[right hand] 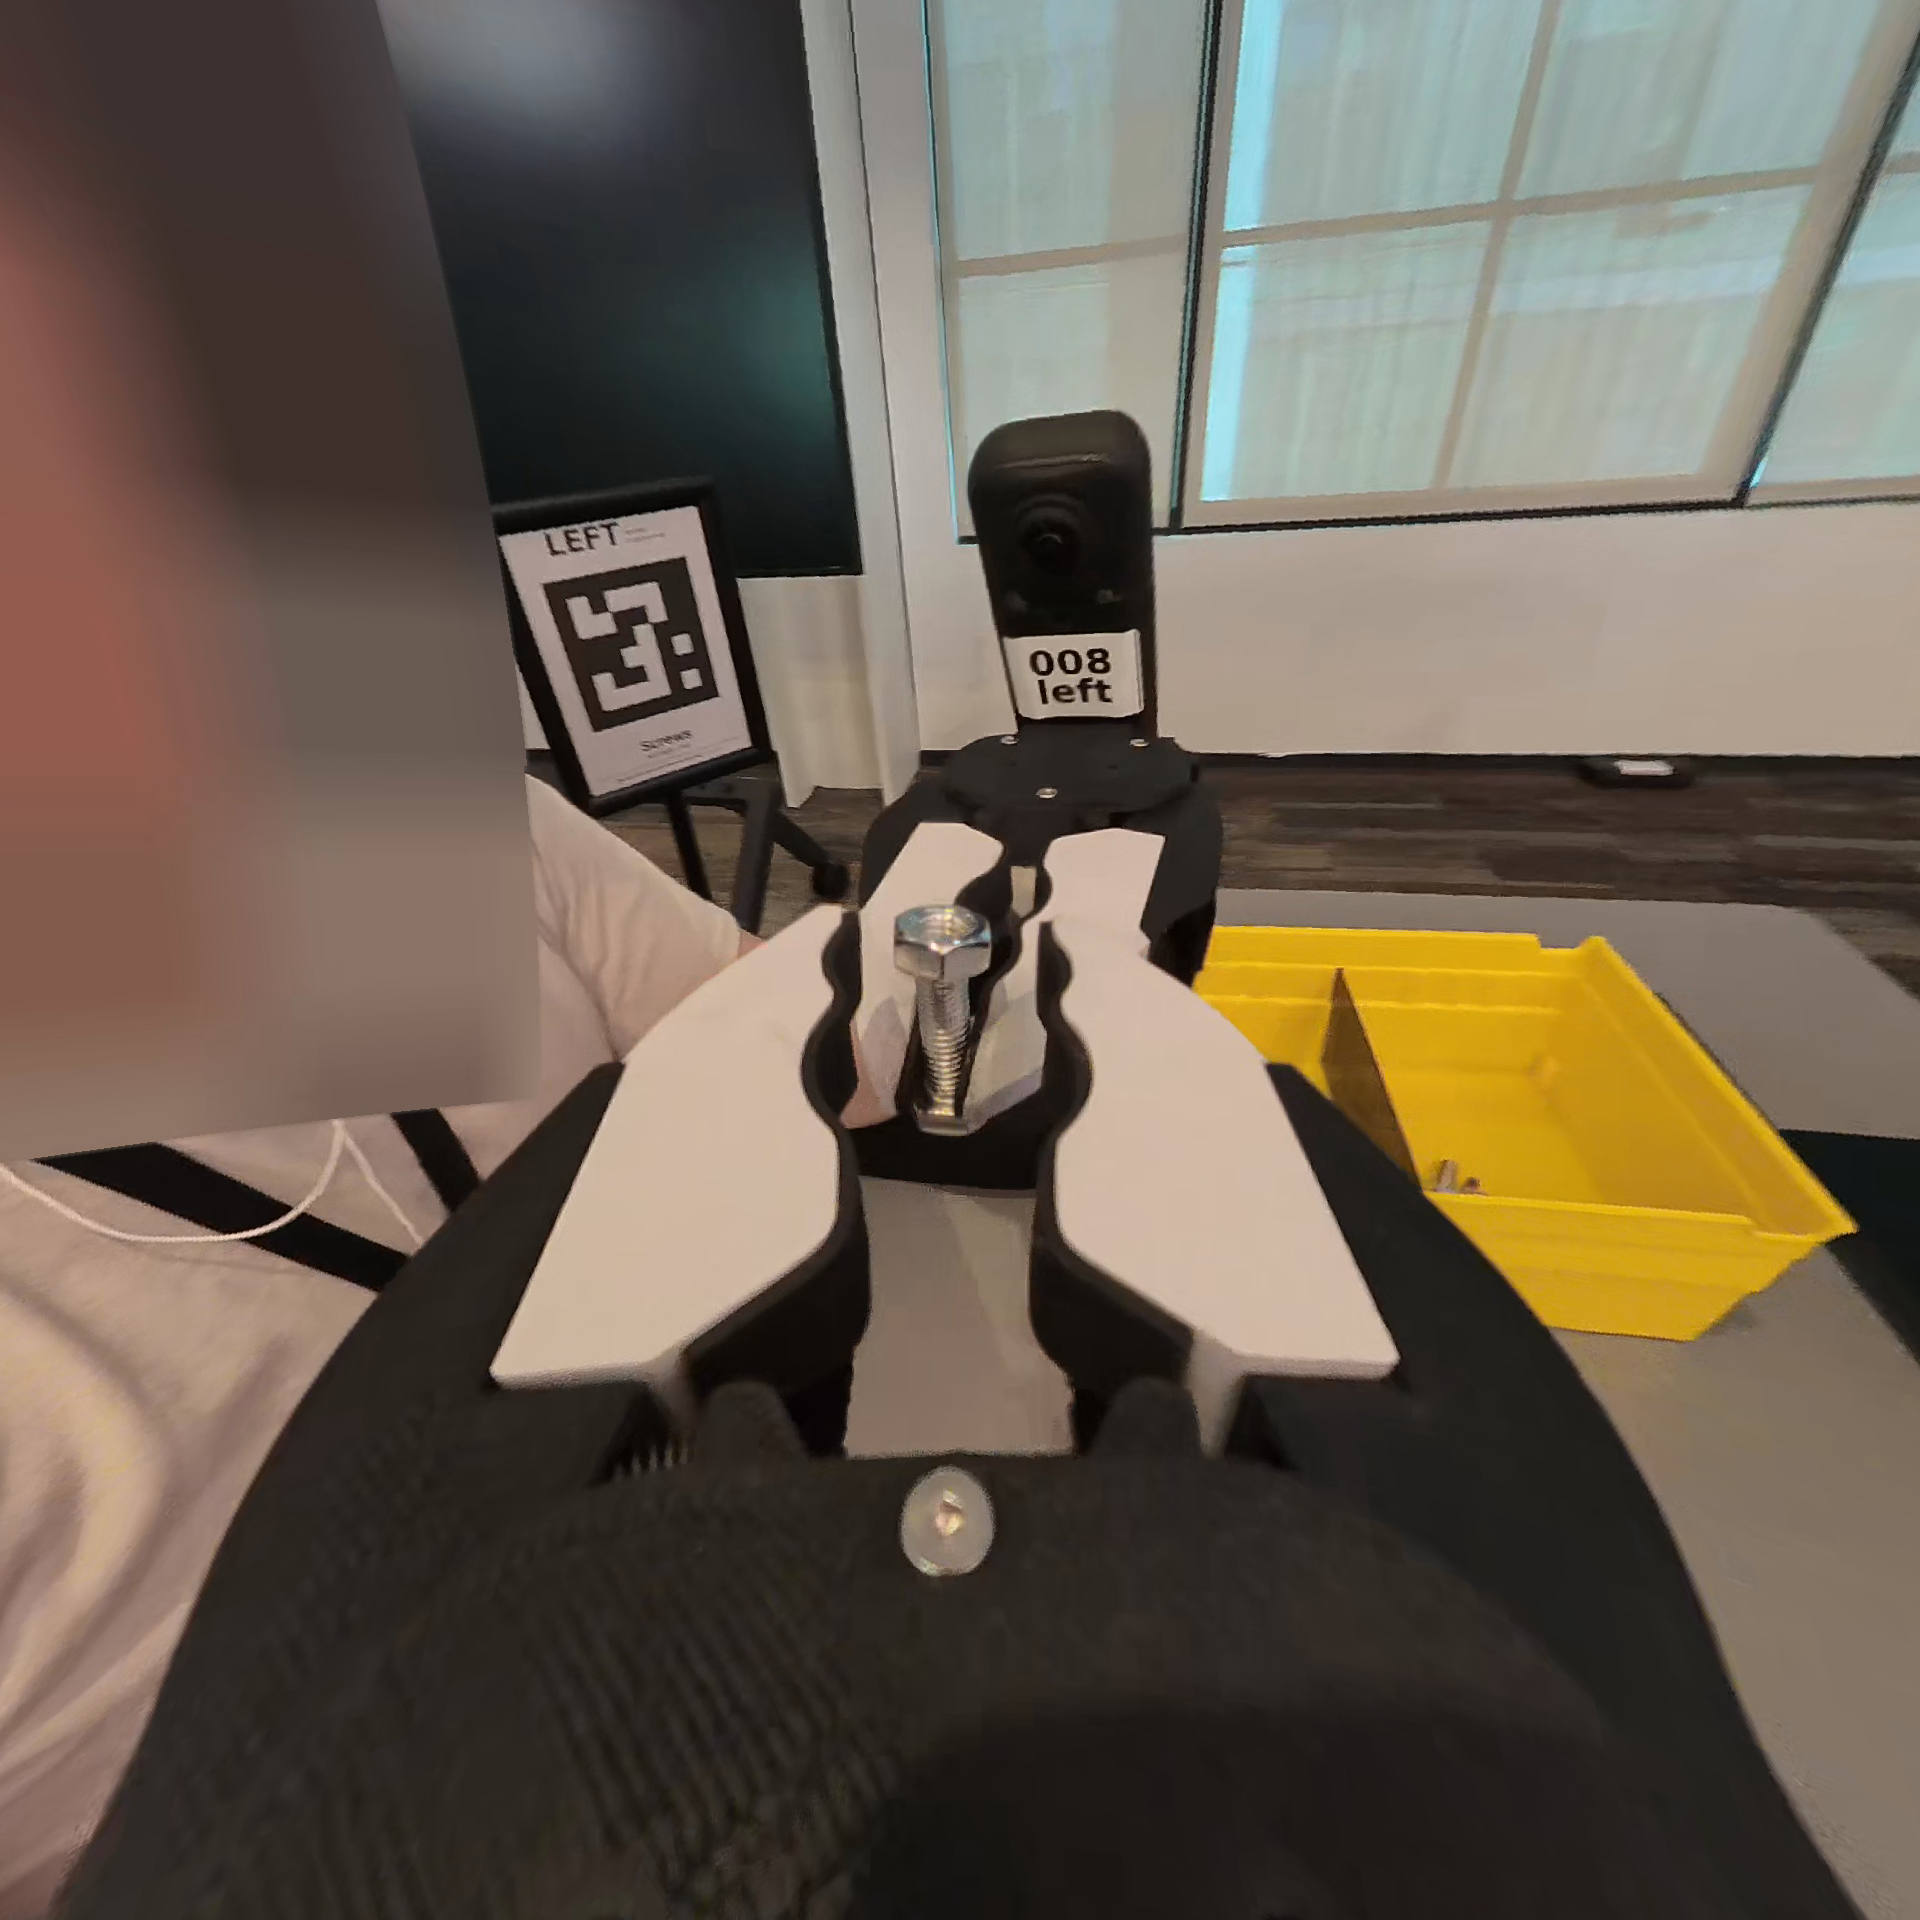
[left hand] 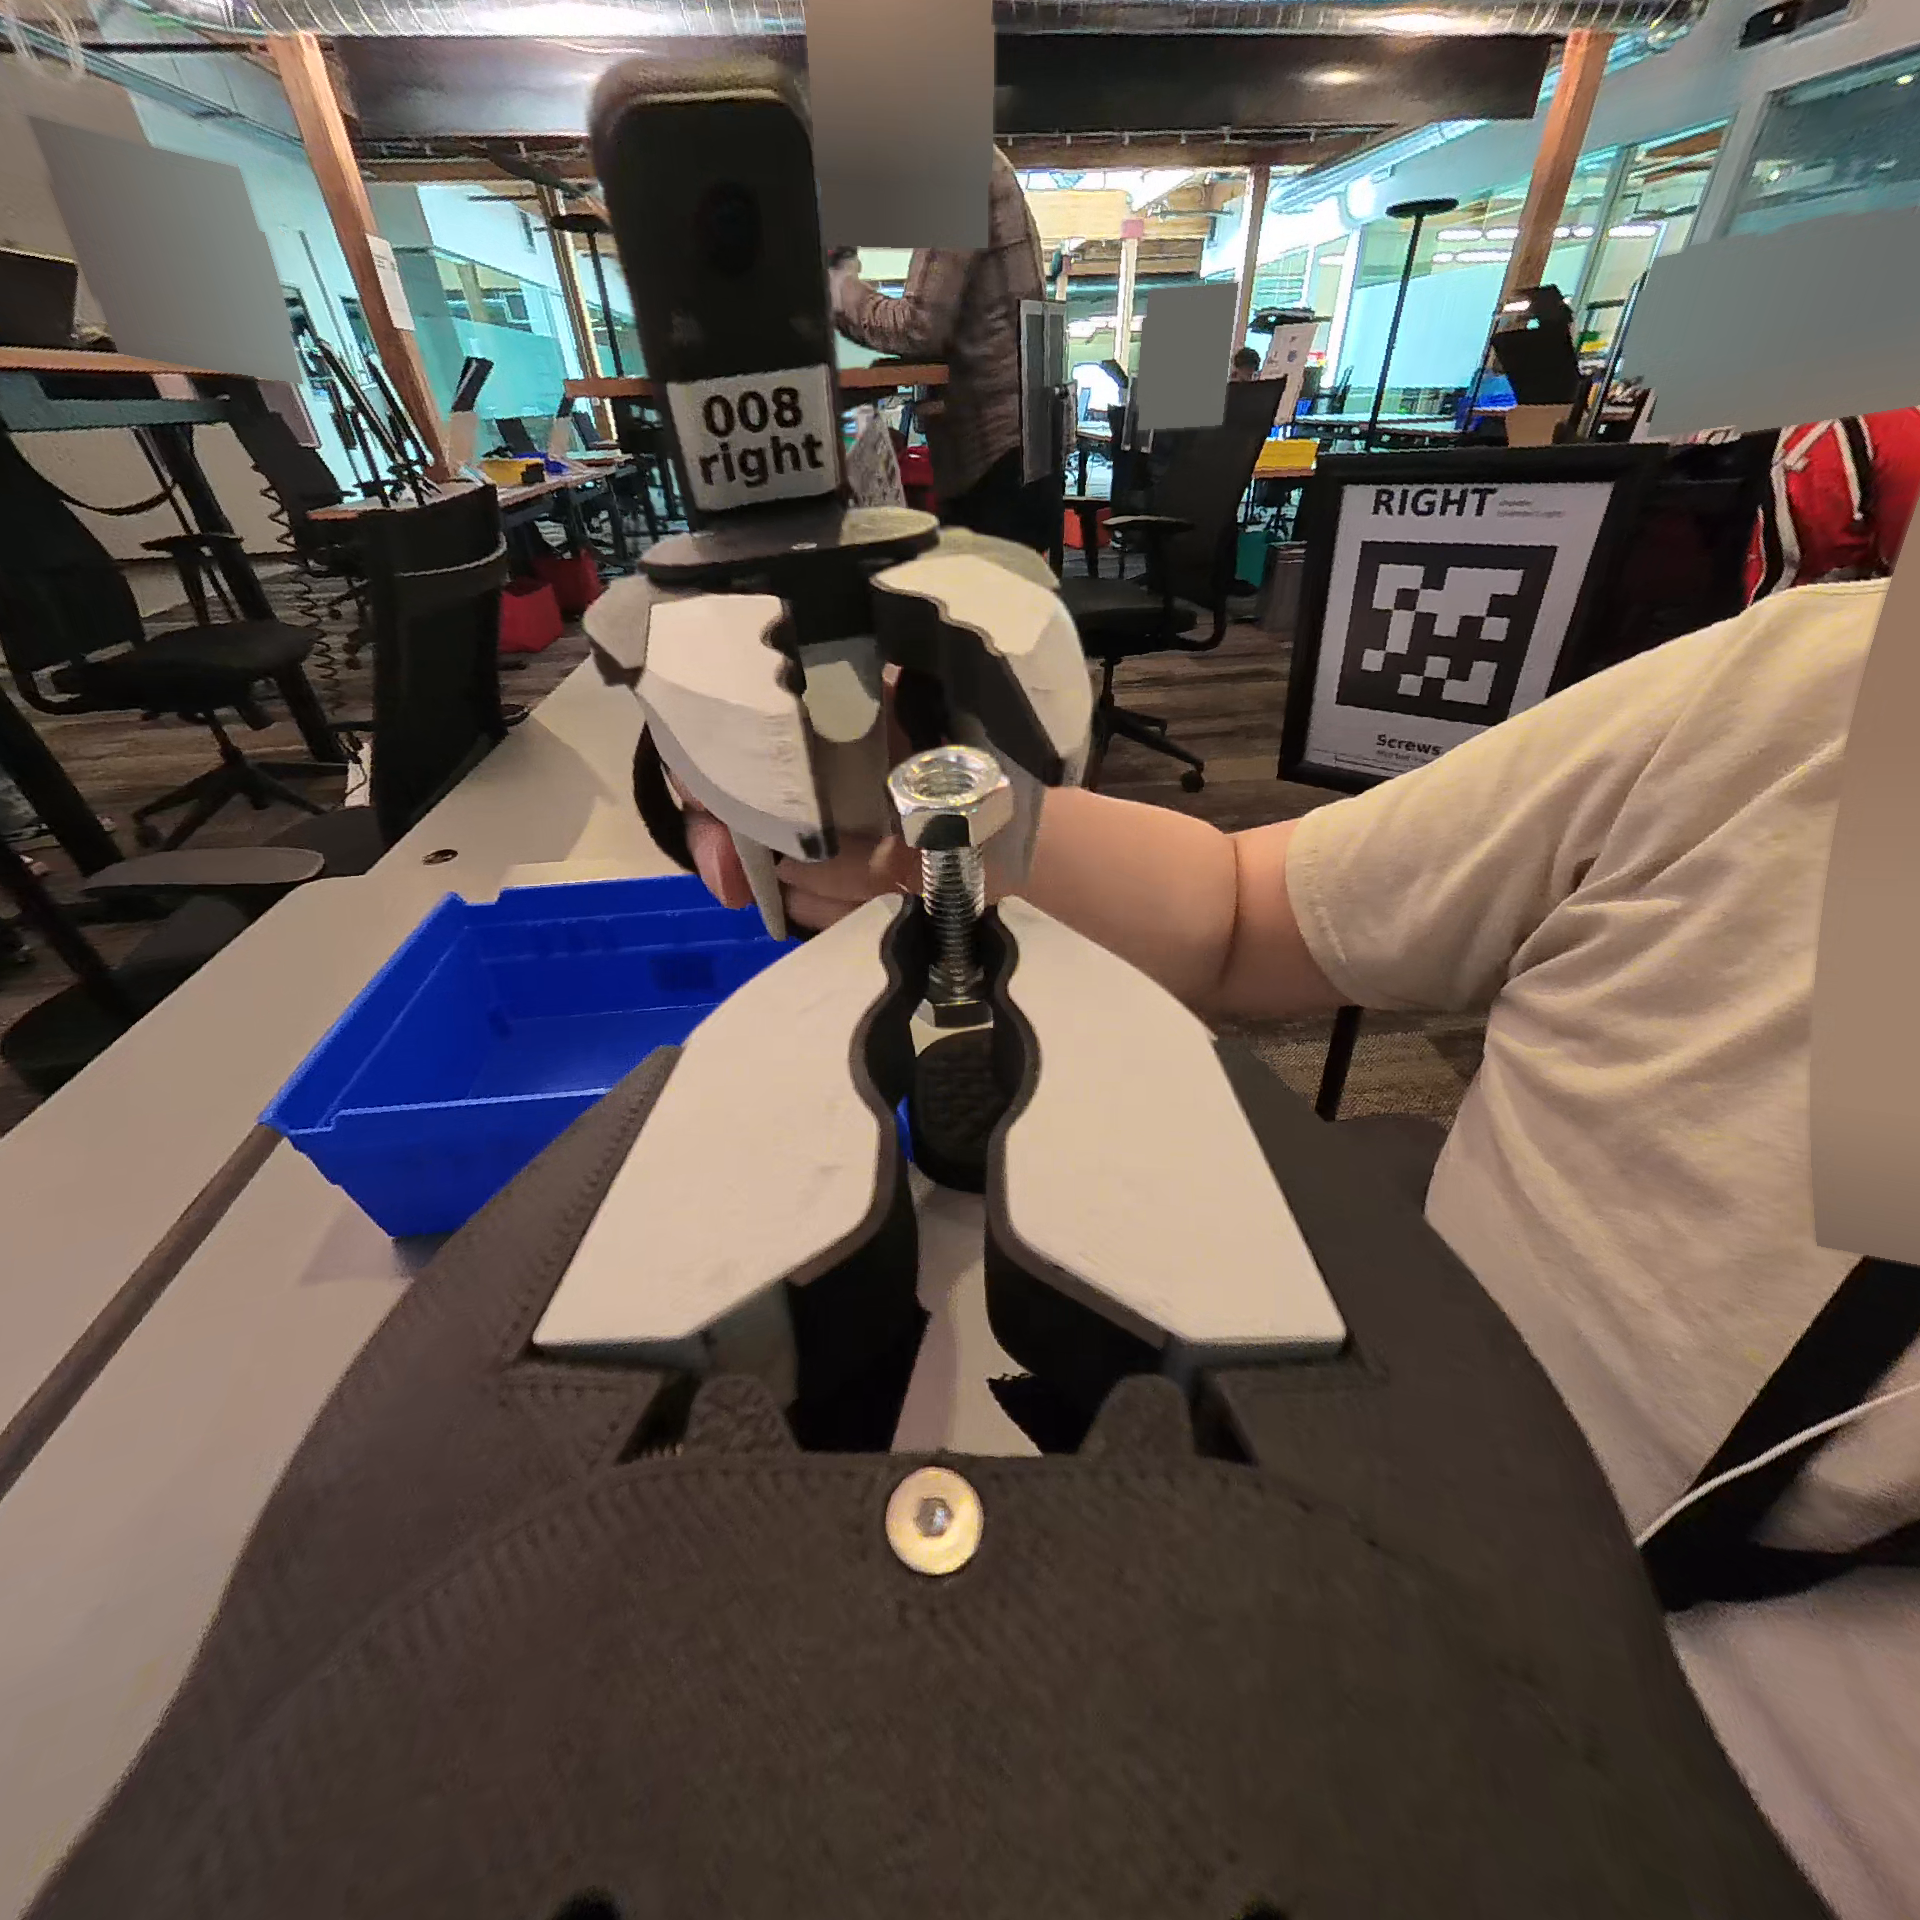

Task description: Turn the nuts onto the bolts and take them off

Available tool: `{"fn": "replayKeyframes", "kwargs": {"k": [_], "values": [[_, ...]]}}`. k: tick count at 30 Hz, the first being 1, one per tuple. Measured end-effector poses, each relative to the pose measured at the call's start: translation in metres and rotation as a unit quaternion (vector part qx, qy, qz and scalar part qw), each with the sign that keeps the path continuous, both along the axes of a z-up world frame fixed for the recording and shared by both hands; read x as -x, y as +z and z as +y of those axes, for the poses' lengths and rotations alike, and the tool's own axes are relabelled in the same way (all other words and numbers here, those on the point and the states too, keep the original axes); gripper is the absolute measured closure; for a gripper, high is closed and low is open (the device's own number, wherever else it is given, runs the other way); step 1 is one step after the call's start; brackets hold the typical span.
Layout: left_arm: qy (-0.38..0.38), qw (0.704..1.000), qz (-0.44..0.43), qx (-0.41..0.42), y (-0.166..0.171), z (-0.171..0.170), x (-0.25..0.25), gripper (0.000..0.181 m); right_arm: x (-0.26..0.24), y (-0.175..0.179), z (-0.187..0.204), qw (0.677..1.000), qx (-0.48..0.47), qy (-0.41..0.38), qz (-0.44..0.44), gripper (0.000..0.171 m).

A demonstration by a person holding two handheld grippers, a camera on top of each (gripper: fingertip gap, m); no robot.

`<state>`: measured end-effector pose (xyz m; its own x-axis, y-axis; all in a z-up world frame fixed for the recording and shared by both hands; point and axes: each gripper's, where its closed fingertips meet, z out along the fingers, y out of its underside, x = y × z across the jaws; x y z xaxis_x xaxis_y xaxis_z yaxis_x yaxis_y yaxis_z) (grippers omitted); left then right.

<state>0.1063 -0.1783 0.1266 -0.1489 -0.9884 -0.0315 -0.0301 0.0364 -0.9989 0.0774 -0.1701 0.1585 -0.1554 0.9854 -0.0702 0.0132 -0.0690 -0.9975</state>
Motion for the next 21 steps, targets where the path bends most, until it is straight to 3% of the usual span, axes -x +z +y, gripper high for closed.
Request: {"fn": "replayKeyframes", "kwargs": {"k": [6, 21], "values": [[0.001, 1.000, 0.009, -0.003, -0.0037, 0.0000, -0.0024, 0.172, -0.0028, -0.0023, -0.0015, 1.000, 0.017, 0.015, -0.008, 0.153], [0.017, 1.000, 0.009, -0.006, -0.0030, 0.0022, -0.0034, 0.172, -0.0021, -0.0051, 0.0000, 0.999, -0.017, -0.017, -0.021, 0.153]]}}
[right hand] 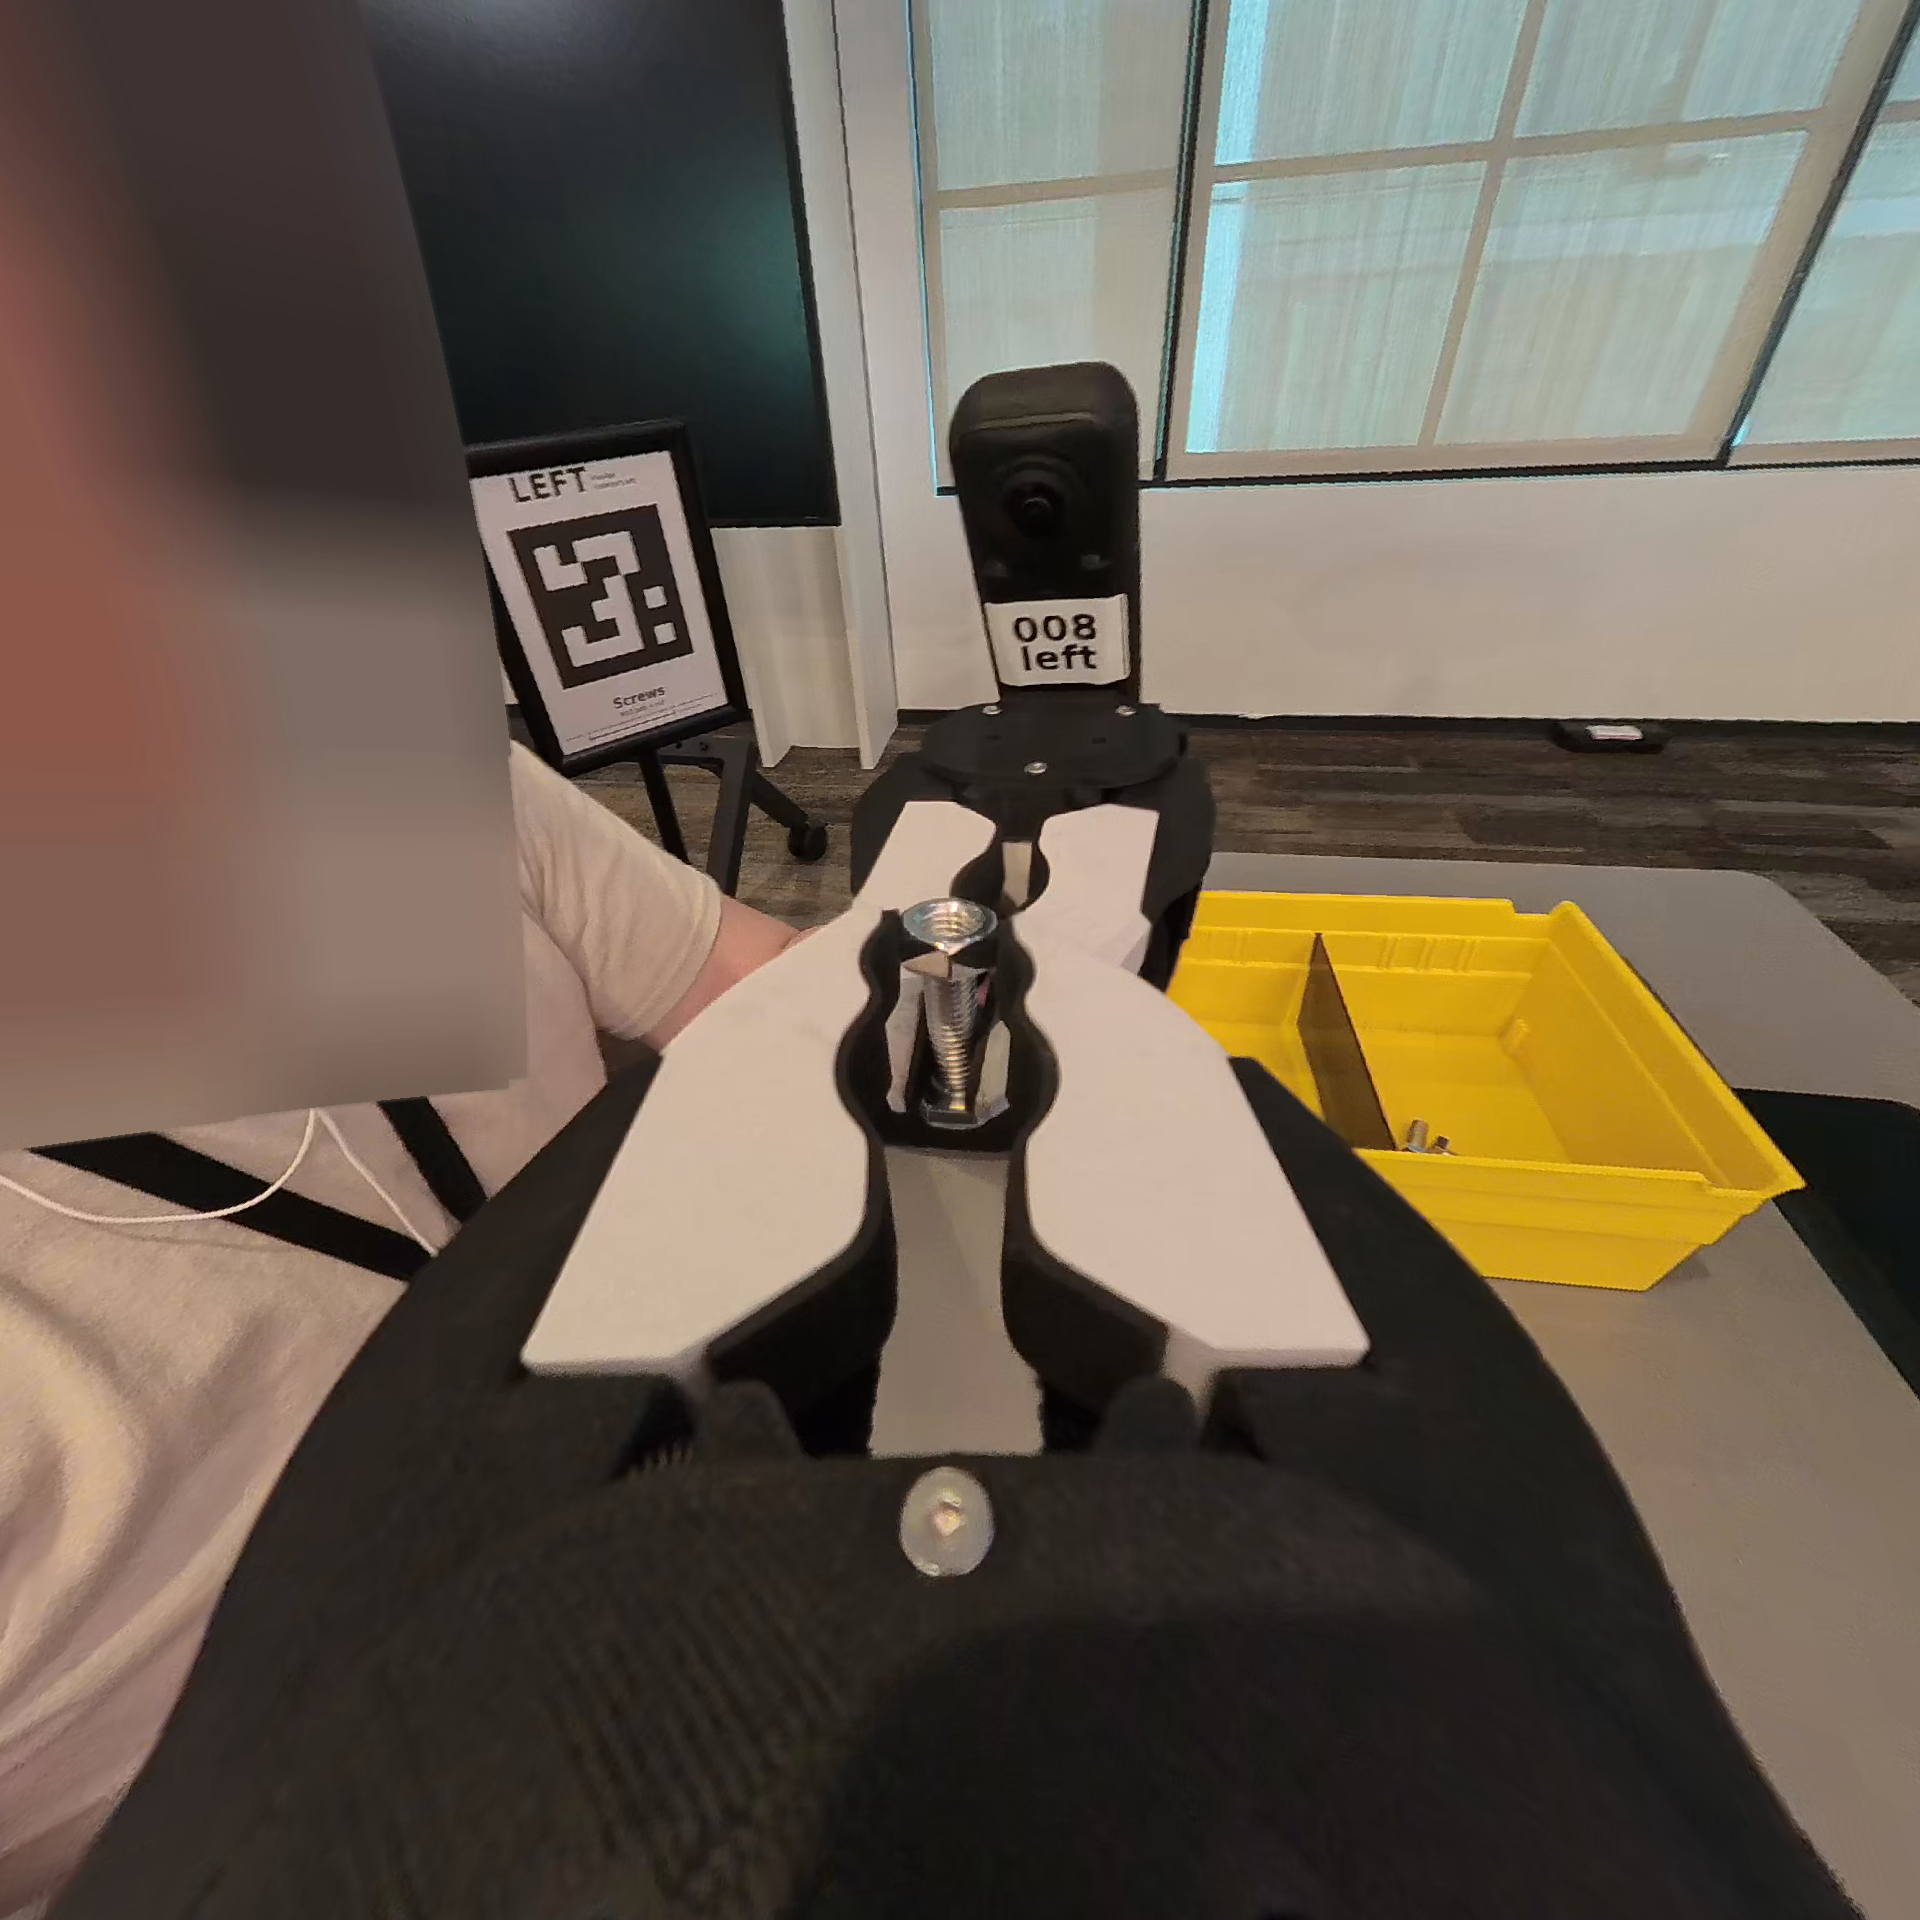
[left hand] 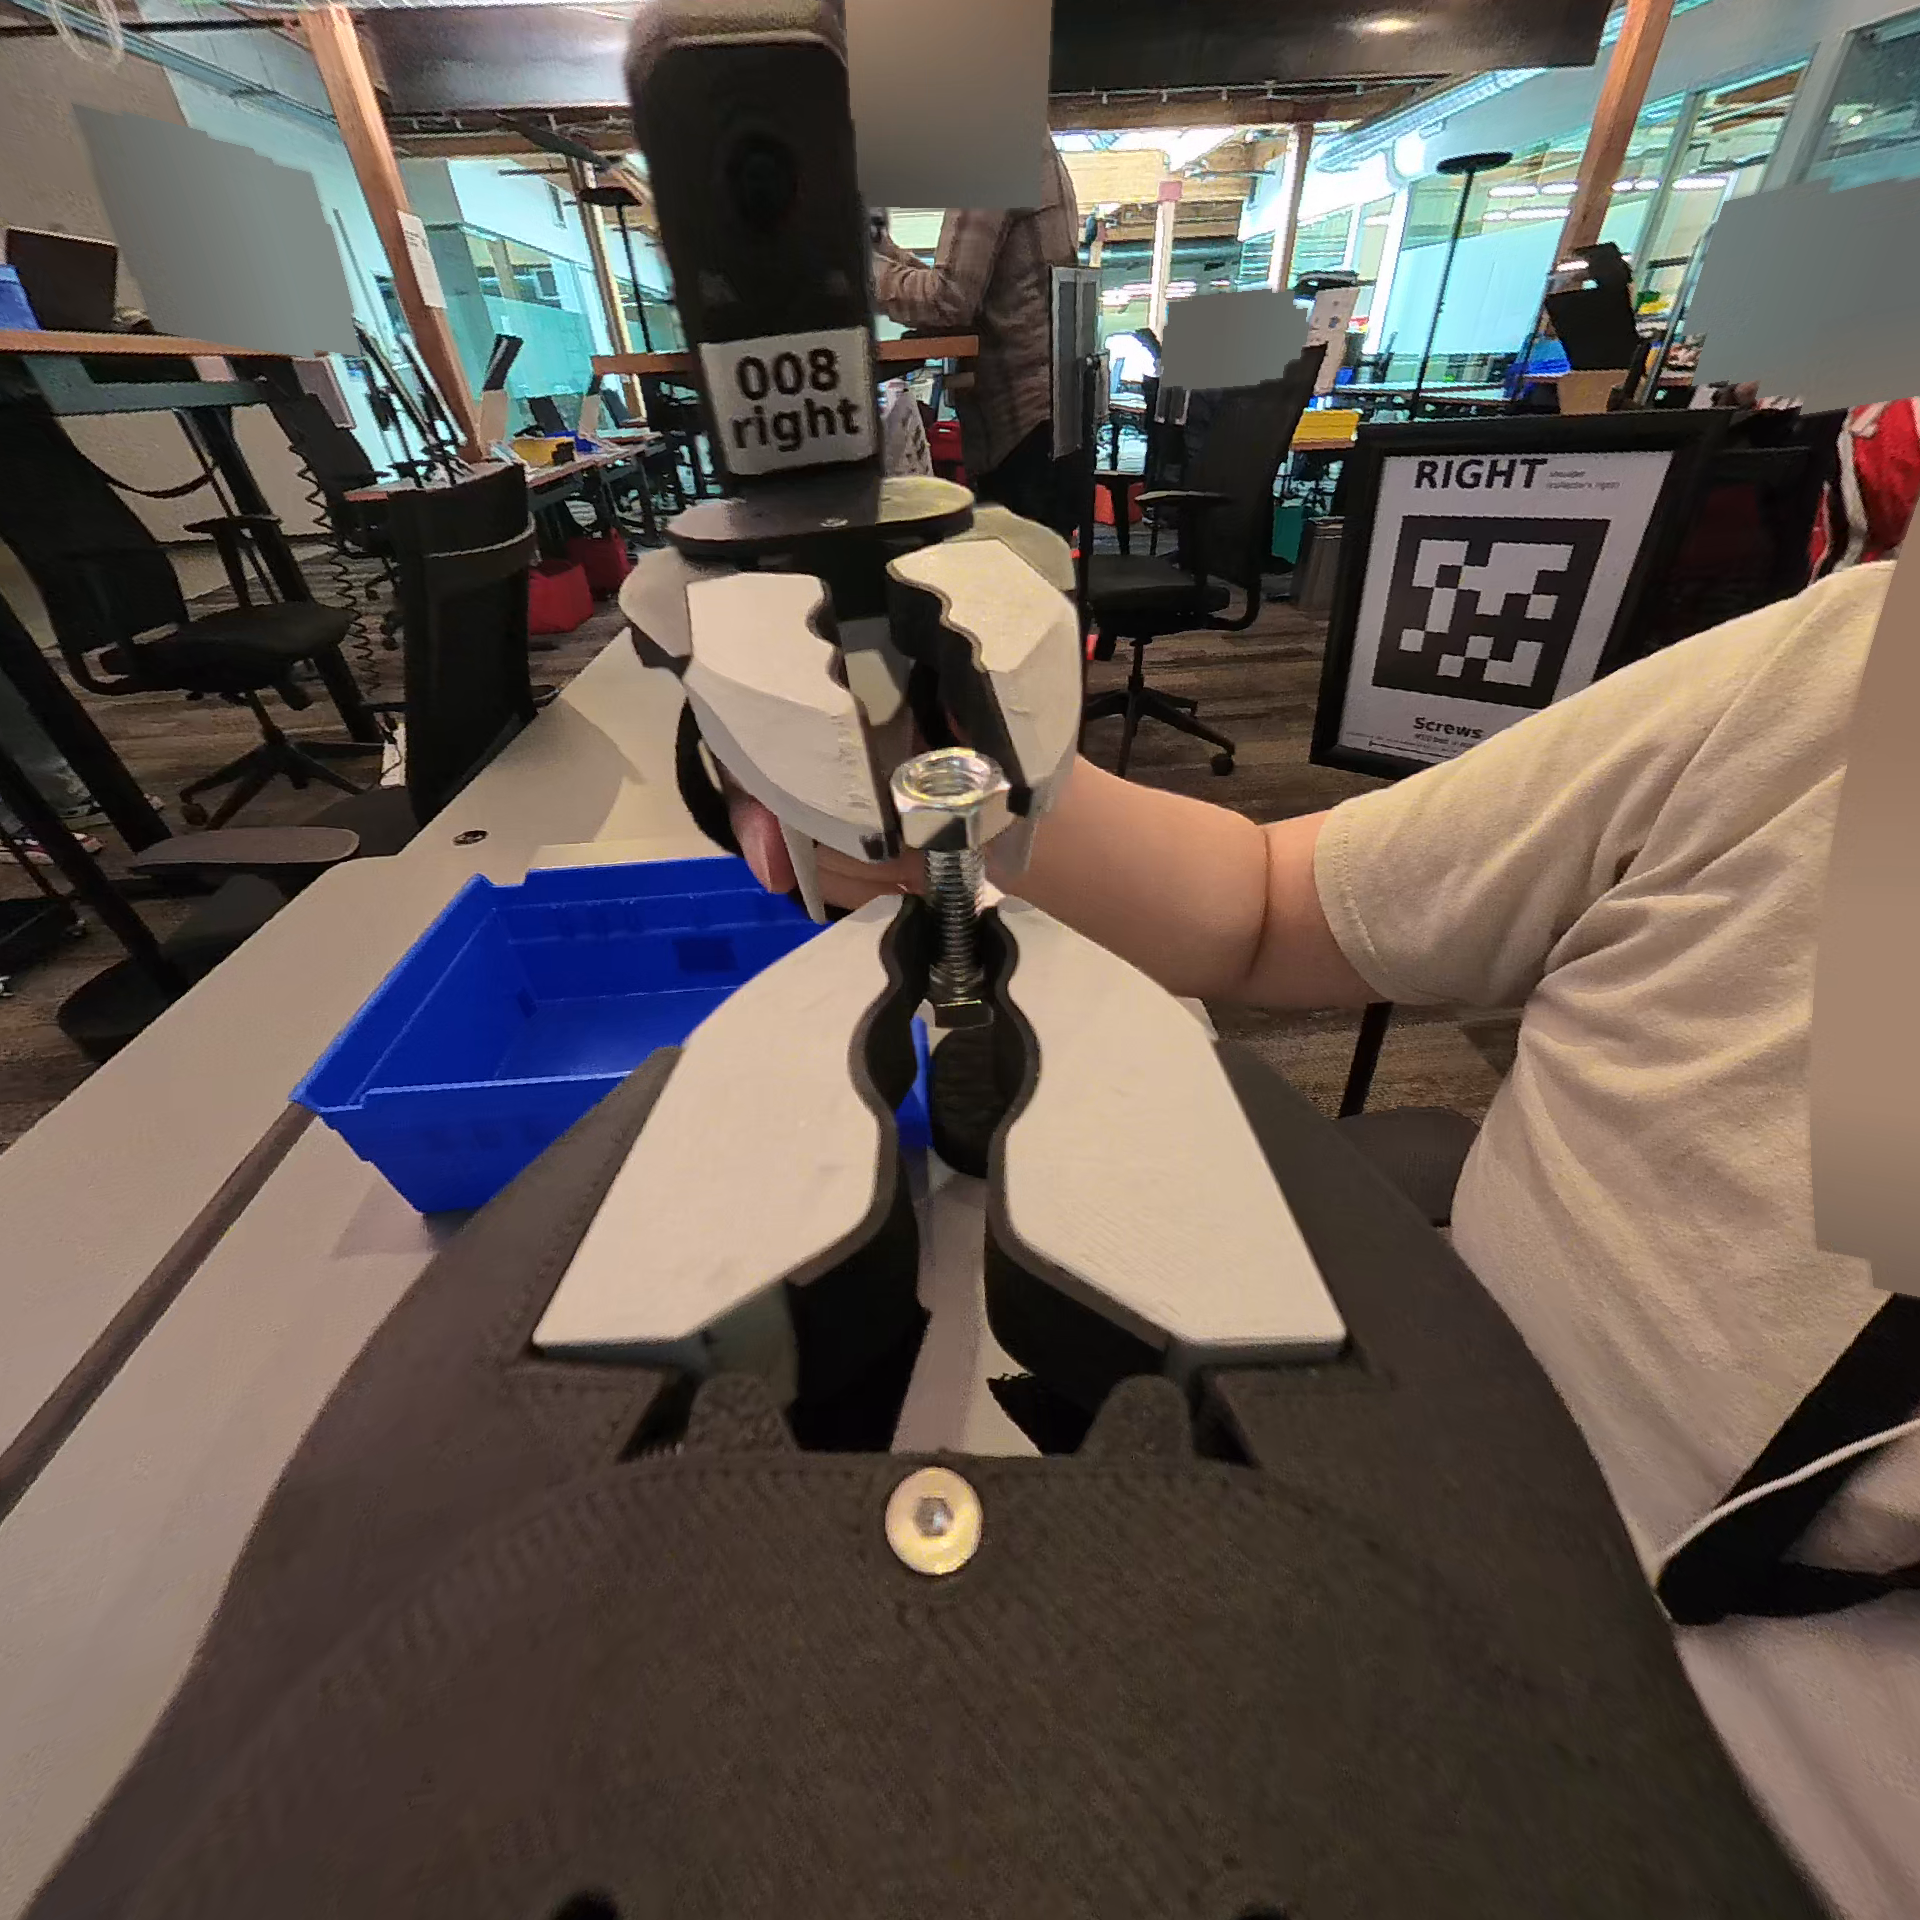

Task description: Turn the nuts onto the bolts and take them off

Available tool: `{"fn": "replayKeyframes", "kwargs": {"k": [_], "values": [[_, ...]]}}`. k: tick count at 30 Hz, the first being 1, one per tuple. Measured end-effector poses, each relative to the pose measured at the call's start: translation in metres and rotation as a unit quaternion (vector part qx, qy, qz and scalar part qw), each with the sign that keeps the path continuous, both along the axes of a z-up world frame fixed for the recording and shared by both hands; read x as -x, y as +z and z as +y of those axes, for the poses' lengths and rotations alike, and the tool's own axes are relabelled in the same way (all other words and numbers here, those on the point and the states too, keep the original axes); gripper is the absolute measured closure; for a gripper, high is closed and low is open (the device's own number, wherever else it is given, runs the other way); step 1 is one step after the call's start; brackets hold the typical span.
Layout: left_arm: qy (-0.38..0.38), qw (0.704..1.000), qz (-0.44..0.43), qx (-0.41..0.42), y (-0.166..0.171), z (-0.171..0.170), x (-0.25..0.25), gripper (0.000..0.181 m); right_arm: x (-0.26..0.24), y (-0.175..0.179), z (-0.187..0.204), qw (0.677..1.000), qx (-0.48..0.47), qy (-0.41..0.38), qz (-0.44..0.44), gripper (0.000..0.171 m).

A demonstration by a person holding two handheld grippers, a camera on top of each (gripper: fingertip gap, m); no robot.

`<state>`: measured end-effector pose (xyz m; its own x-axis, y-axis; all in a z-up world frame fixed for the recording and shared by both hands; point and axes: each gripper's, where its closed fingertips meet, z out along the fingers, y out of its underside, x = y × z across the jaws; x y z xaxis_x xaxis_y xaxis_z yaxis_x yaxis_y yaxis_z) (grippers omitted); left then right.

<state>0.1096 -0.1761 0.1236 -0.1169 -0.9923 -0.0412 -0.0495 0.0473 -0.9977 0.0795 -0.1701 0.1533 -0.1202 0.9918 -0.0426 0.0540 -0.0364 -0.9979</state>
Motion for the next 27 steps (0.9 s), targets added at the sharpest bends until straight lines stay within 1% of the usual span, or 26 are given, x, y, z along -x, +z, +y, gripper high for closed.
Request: {"fn": "replayKeyframes", "kwargs": {"k": [2, 5, 8, 11, 13, 19, 22, 27], "values": [[0.014, 1.000, 0.001, 0.000, 0.000, 0.003, 0.000, 0.172, 0.000, 0.001, 0.003, 1.000, -0.013, -0.026, 0.004, 0.153], [0.048, 0.999, 0.002, -0.007, 0.001, 0.011, 0.001, 0.172, 0.001, 0.001, 0.011, 0.995, -0.039, -0.087, 0.008, 0.153], [0.087, 0.996, 0.001, -0.018, 0.002, 0.019, 0.001, 0.172, 0.001, 0.002, 0.018, 0.989, -0.039, -0.143, 0.017, 0.153], [0.118, 0.992, 0.010, -0.038, 0.001, 0.023, 0.001, 0.172, 0.000, 0.002, 0.021, 0.984, -0.033, -0.177, 0.019, 0.153], [0.129, 0.990, 0.015, -0.048, 0.001, 0.024, 0.001, 0.172, -0.001, 0.002, 0.020, 0.982, -0.027, -0.185, 0.022, 0.153], [0.121, 0.992, 0.015, -0.039, 0.001, 0.020, 0.000, 0.172, -0.002, 0.003, 0.017, 0.981, -0.045, -0.189, 0.028, 0.153], [0.118, 0.992, 0.018, -0.038, 0.000, 0.019, 0.000, 0.172, -0.003, 0.004, 0.019, 0.977, -0.056, -0.203, 0.028, 0.145], [0.120, 0.992, 0.017, -0.036, 0.001, 0.020, 0.001, 0.172, -0.006, 0.006, 0.016, 0.977, -0.064, -0.203, 0.033, 0.145]]}}
